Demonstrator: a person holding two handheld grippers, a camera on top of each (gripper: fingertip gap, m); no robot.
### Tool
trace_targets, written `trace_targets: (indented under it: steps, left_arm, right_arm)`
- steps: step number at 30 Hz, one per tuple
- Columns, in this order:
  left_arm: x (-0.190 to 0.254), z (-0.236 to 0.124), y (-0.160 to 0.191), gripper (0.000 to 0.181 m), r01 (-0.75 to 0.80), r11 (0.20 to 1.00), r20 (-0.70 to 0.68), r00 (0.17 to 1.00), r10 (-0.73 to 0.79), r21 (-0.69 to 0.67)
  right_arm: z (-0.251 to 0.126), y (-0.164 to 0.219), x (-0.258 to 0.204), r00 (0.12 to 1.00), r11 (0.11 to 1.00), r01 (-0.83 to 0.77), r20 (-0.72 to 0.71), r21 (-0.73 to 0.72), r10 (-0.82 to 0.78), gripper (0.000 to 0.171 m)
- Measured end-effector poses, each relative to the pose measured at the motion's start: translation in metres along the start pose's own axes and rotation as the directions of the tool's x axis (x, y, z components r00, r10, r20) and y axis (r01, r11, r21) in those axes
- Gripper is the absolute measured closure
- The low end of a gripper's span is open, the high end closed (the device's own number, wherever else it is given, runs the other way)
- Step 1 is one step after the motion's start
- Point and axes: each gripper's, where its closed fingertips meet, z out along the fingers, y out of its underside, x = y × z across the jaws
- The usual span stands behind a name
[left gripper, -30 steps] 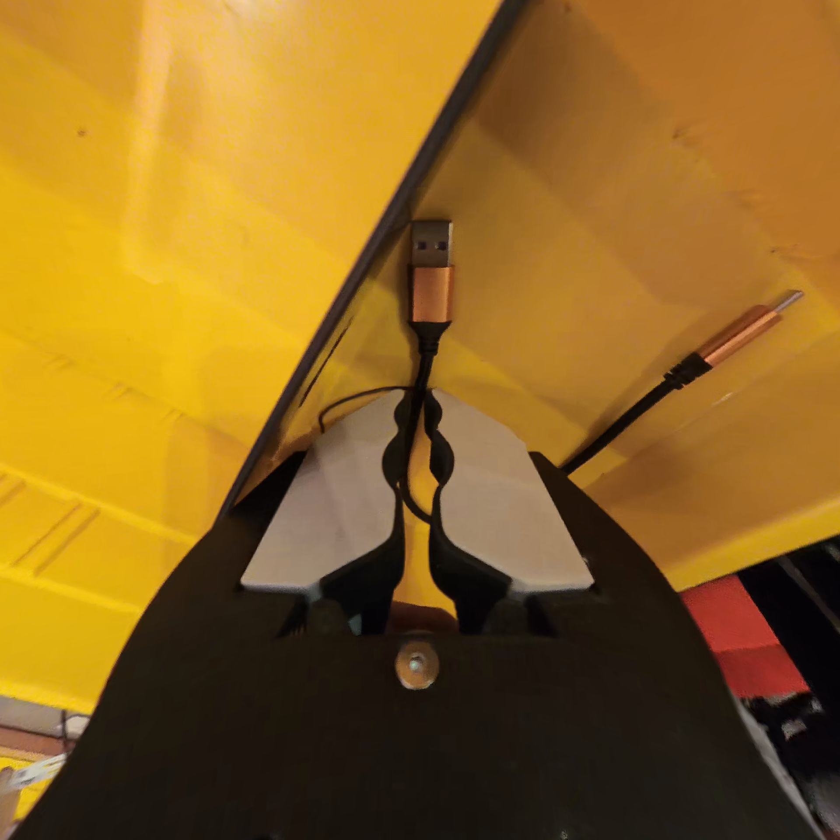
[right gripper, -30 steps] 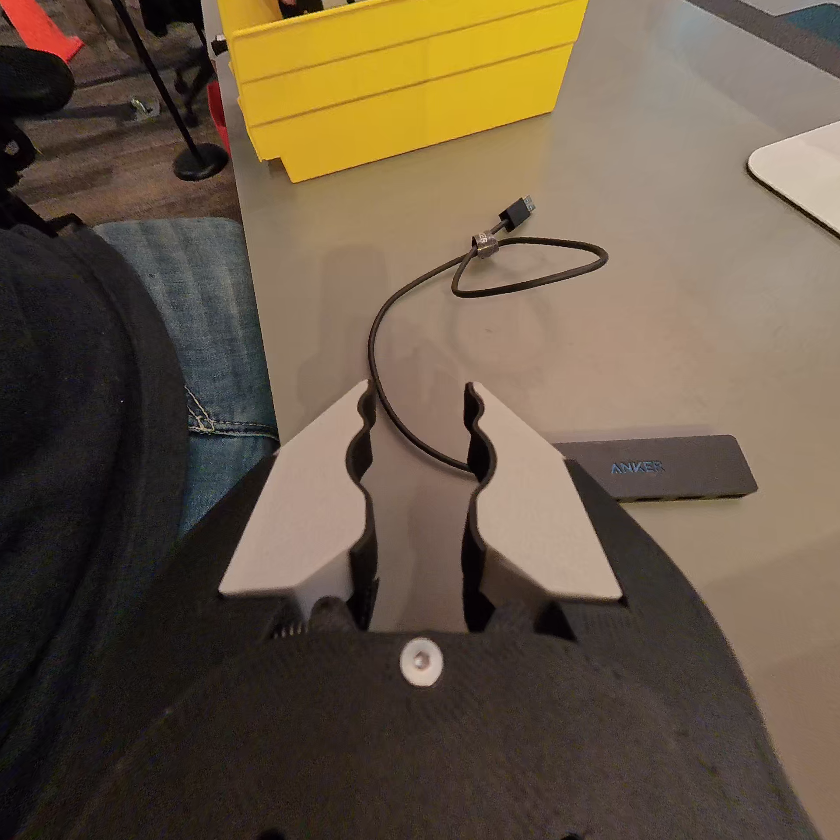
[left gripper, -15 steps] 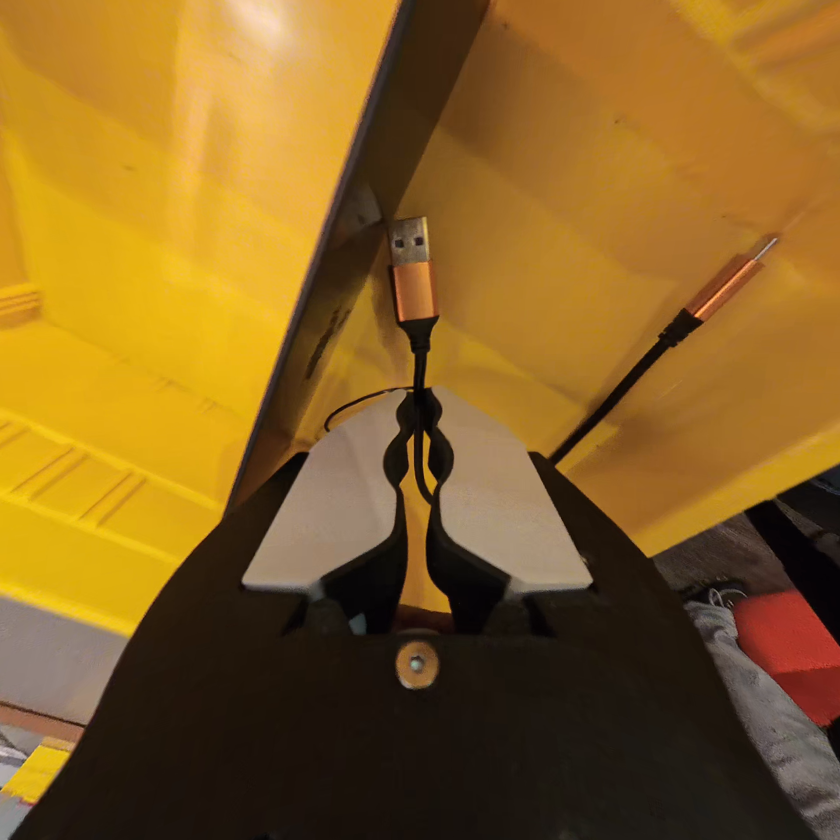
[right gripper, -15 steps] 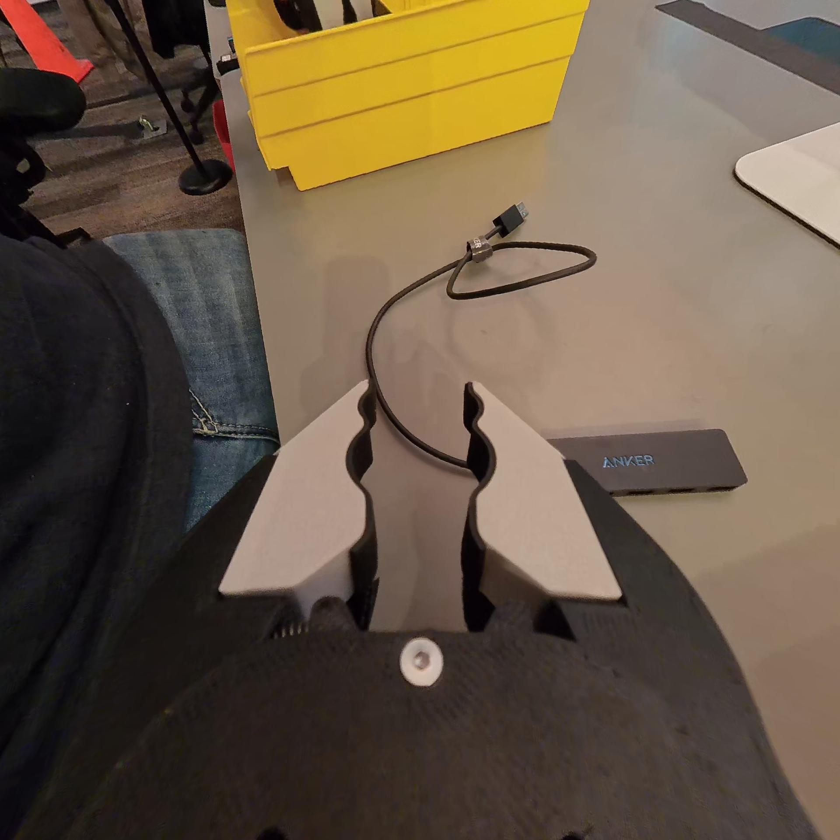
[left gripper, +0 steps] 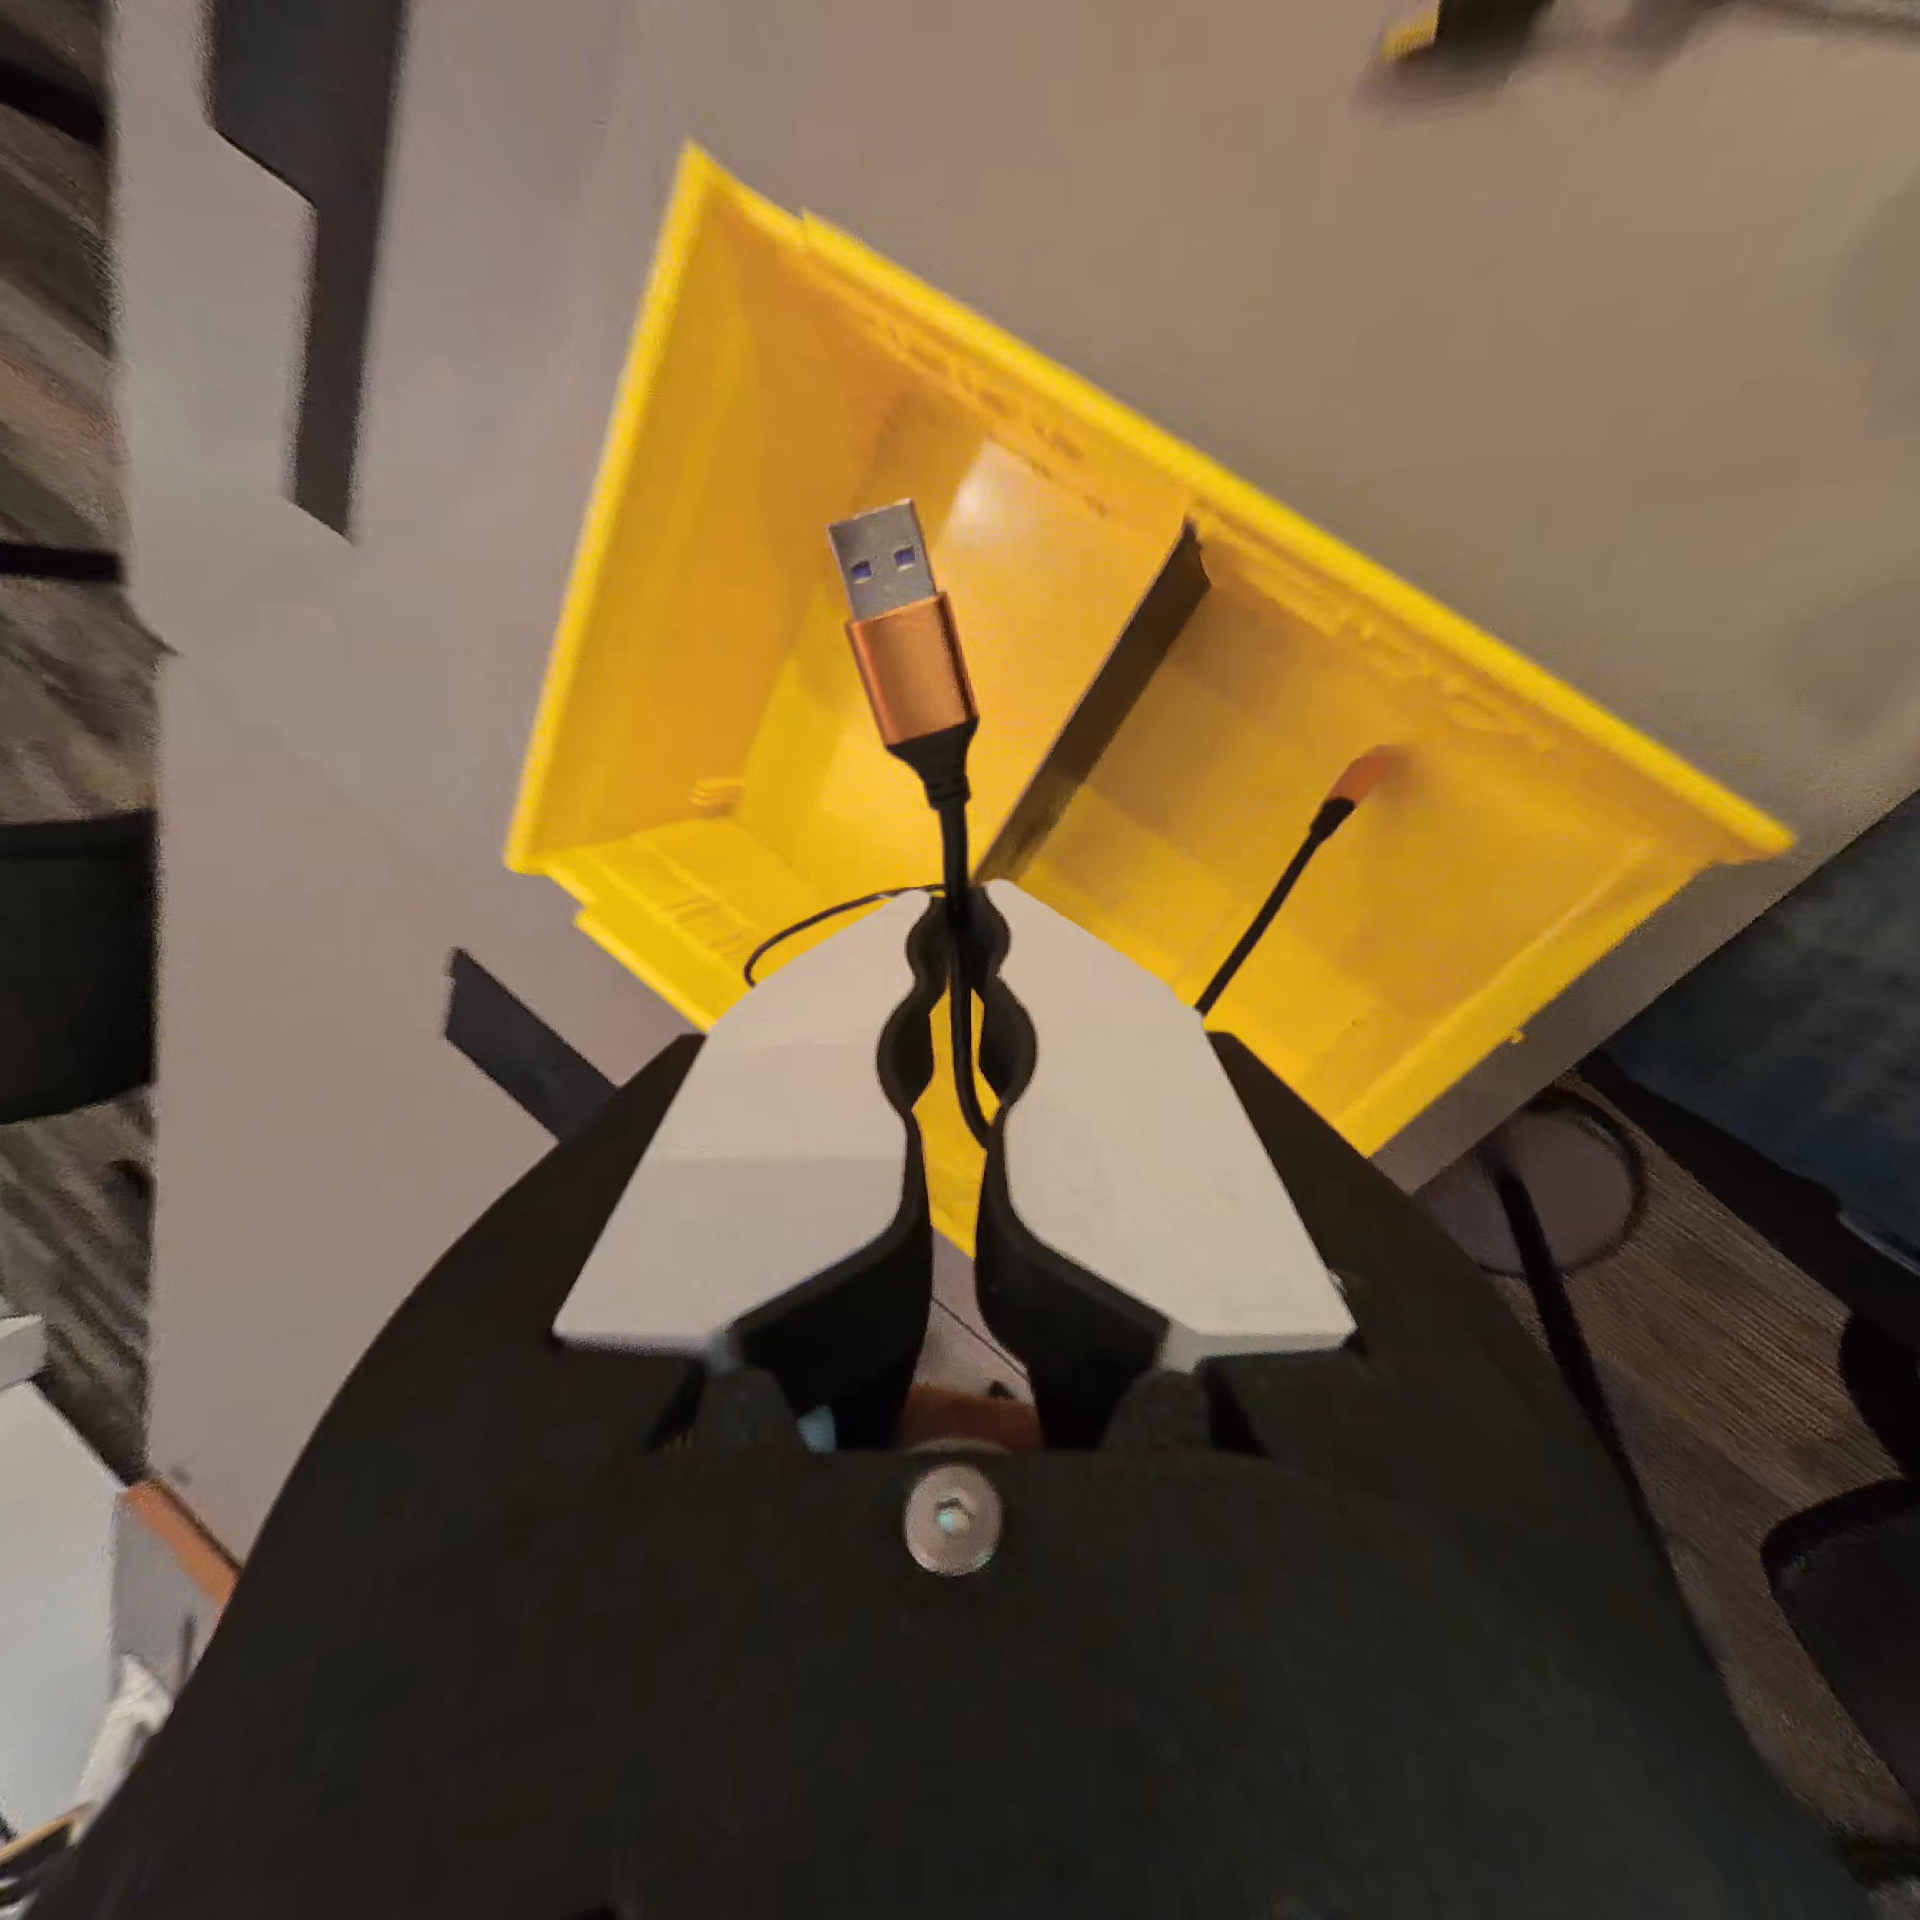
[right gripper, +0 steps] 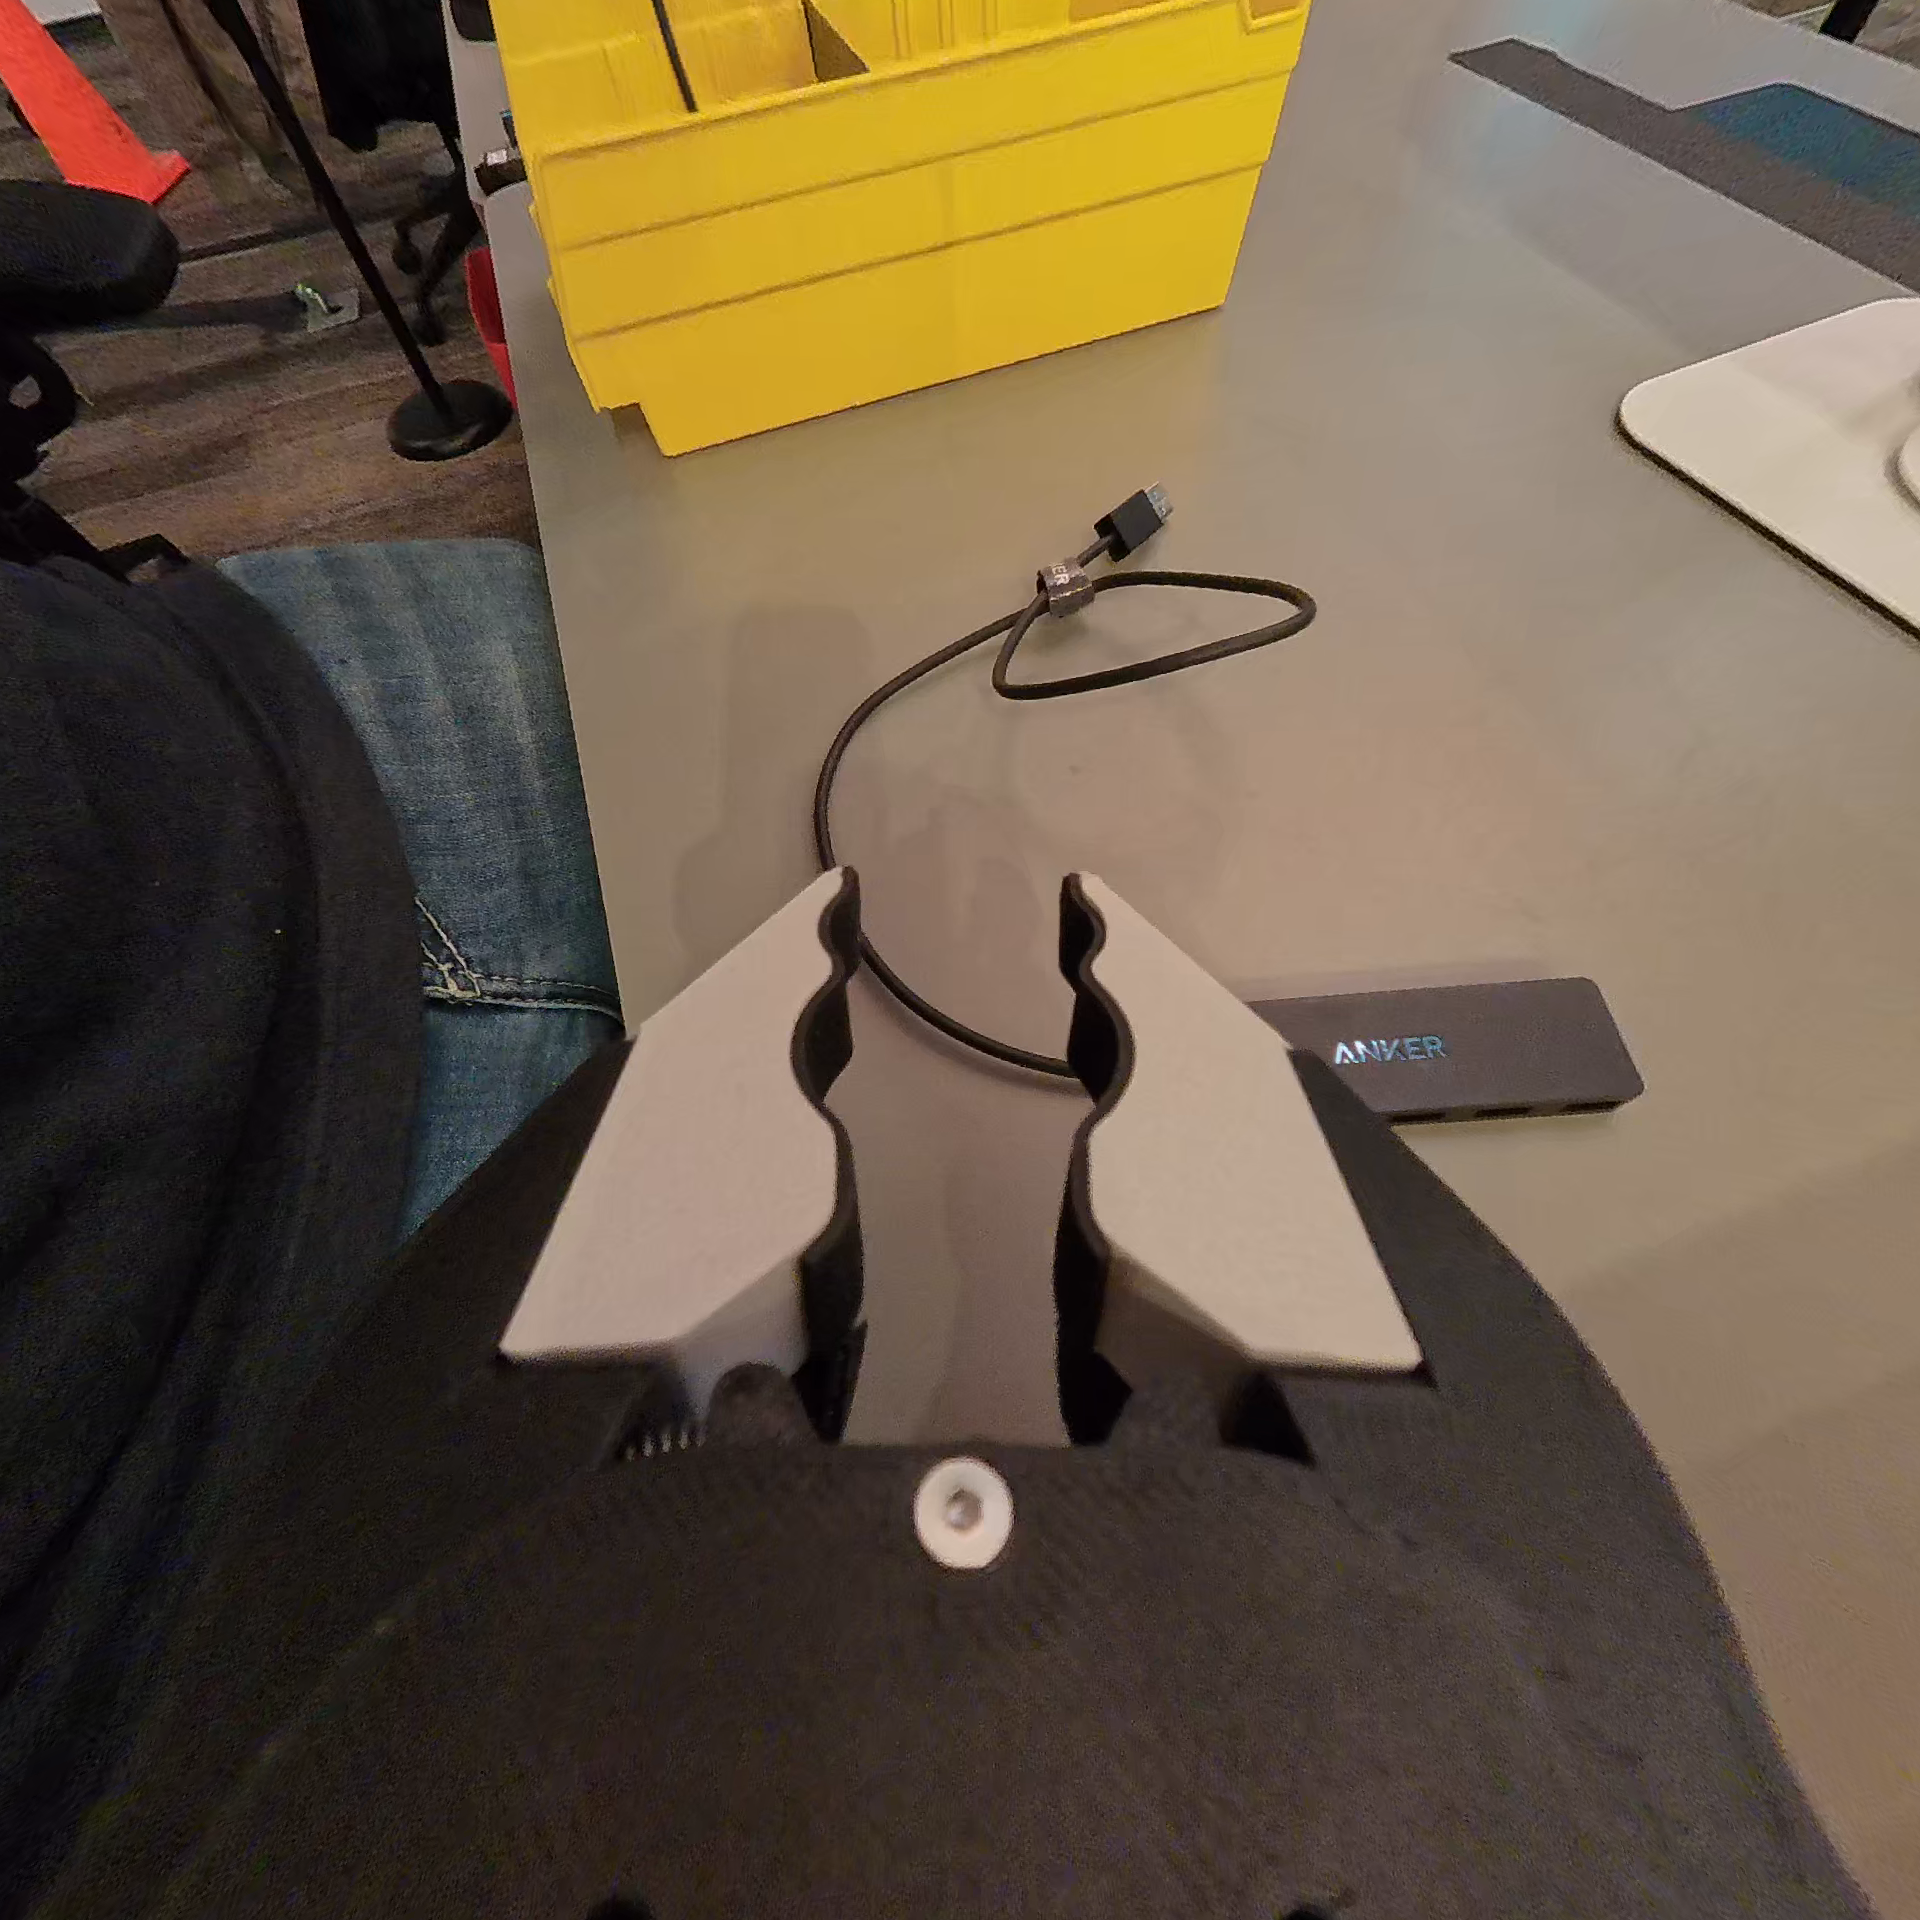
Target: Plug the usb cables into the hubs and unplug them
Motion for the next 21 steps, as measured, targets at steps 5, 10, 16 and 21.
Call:
trace_targets:
  steps: [5, 10, 16, 21]
  left_arm:
    - [-0.015, -0.065, -0.055, 0.179, -0.102, 0.989, 0.143, 0.986, 0.086, 0.110]
    - [-0.004, -0.107, -0.109, 0.178, -0.189, 0.957, 0.174, 0.973, 0.152, 0.219]
    - [0.054, -0.099, -0.180, 0.178, -0.291, 0.890, 0.073, 0.956, 0.283, 0.351]
    - [0.109, -0.048, -0.220, 0.178, -0.358, 0.846, -0.012, 0.919, 0.395, 0.395]
  right_arm:
    - [-0.005, -0.001, 0.004, 1.000, 1.000, 0.001, -0.019, 0.007, -0.001, 0.135]
    - [-0.012, -0.004, 0.005, 0.999, 1.000, 0.006, -0.036, 0.028, -0.005, 0.135]
    - [-0.022, -0.010, 0.006, 0.998, 0.998, 0.010, -0.061, 0.059, -0.006, 0.135]
    - [-0.033, -0.015, 0.009, 0.995, 0.996, 0.010, -0.096, 0.087, -0.002, 0.135]
